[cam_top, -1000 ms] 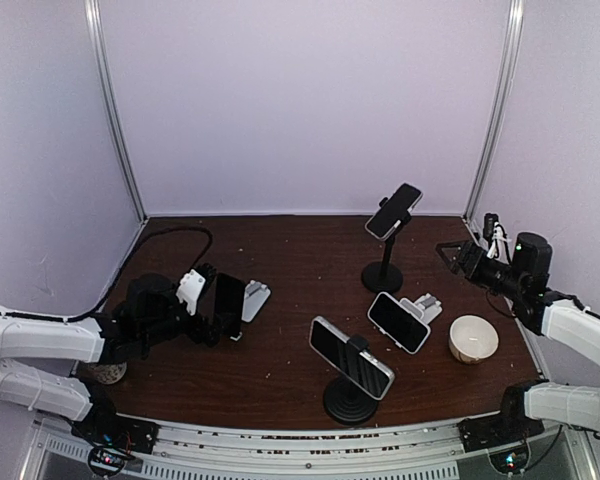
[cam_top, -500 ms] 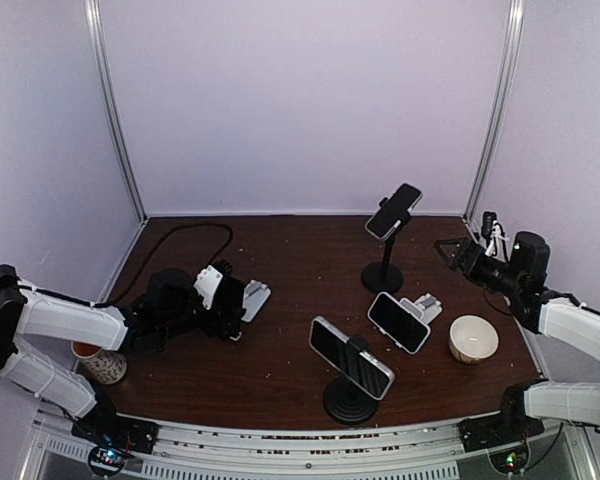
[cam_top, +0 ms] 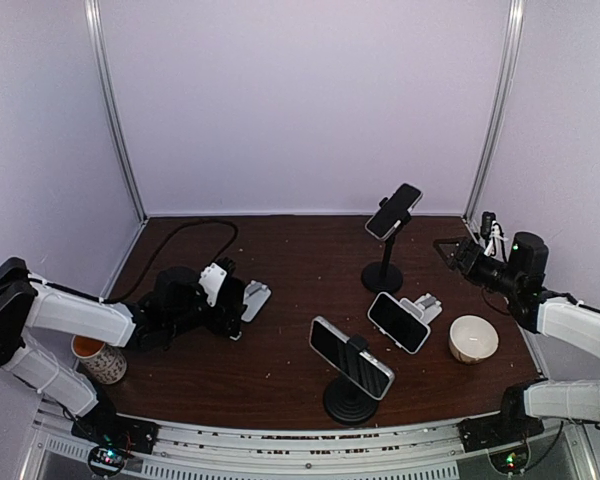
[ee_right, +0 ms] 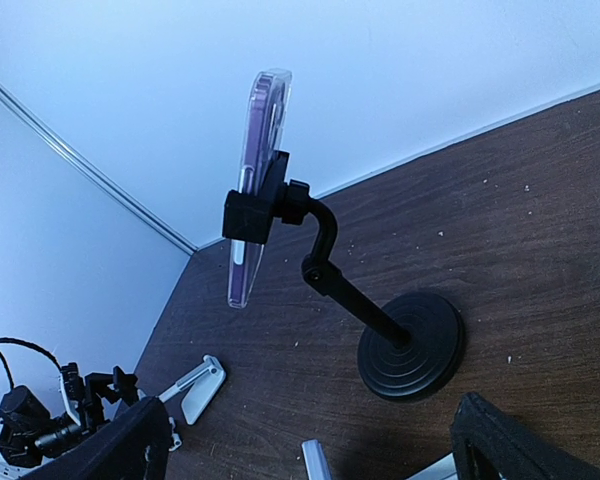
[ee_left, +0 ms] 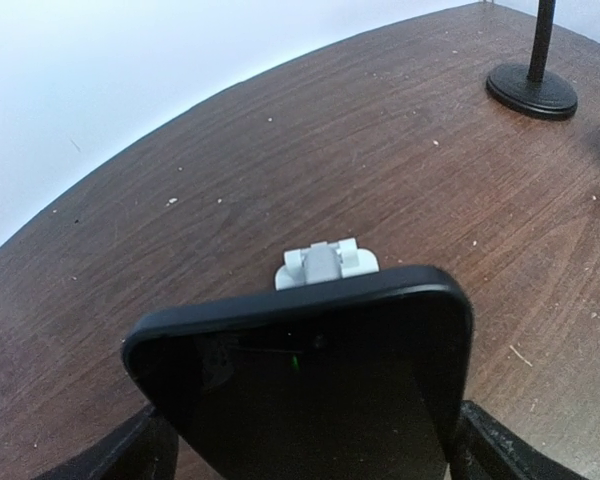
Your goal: Remove the phone from the phone stand
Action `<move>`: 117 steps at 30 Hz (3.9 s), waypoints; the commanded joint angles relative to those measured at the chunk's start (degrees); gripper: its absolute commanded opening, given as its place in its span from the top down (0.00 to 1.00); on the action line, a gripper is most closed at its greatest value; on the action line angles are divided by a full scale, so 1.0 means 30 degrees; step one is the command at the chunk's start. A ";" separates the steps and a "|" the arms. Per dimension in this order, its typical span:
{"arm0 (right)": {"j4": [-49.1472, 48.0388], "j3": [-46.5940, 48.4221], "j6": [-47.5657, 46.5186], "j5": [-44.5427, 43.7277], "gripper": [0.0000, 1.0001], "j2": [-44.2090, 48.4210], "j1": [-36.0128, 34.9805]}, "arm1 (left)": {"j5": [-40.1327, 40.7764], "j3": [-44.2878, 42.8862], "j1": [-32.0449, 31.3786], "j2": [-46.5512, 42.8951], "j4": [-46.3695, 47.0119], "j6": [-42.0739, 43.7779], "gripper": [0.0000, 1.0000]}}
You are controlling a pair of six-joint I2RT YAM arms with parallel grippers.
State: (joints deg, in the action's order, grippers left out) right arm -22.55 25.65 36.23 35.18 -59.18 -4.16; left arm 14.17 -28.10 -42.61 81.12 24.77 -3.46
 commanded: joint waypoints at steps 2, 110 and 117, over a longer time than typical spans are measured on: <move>-0.0751 -0.0158 0.0108 0.0276 0.00 -0.0223 -0.0105 | 0.0545 -0.0157 -0.0022 0.0344 0.1778 -0.0105 0.07; -0.0216 -0.1004 -0.0732 -0.0271 0.00 0.0492 -0.0095 | -0.2691 -1.4418 1.3739 0.8834 -2.2001 0.0200 0.18; 0.0048 -0.0961 -0.0845 -0.0626 0.00 0.0452 -0.0082 | -0.3215 -1.4306 1.3743 0.8819 -2.1820 0.0083 0.07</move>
State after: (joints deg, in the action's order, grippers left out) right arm -22.02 23.07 34.24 34.61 -57.67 -4.16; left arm 5.13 -69.89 -1.91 107.59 -41.89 -3.14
